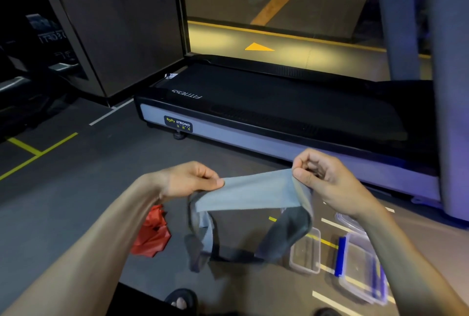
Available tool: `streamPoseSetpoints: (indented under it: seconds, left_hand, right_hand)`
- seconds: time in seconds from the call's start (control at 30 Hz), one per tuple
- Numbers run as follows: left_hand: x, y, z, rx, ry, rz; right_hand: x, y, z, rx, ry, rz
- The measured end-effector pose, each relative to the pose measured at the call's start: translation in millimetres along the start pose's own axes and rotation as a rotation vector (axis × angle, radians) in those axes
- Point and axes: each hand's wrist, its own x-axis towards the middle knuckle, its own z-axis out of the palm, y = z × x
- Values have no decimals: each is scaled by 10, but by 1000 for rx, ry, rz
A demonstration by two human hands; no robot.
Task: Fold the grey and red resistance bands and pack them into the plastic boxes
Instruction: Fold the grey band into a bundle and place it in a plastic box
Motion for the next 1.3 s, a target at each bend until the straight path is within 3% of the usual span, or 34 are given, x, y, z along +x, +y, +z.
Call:
streamPoseSetpoints:
  seconds: [0.37,0.7,0.97,1.1,1.3]
  left_hand:
    - [-69,-9,-76,117,47,83]
    - [-71,13,-76,76,78,106]
    - [-28,105,-16,-338,137,191]
    - [-46,100,-100,-280,168,246]
    - [-40,38,-170,-66,195,168]
  right_hand:
    - [-18,48,-11,-49,6,27]
    - [-27,90,-10,-74,3,52]
    - [-29,99,24,0,6,0]
    - [-41,126,52,19,-4,-4]
    - [-72,229,64,-5,-2,21]
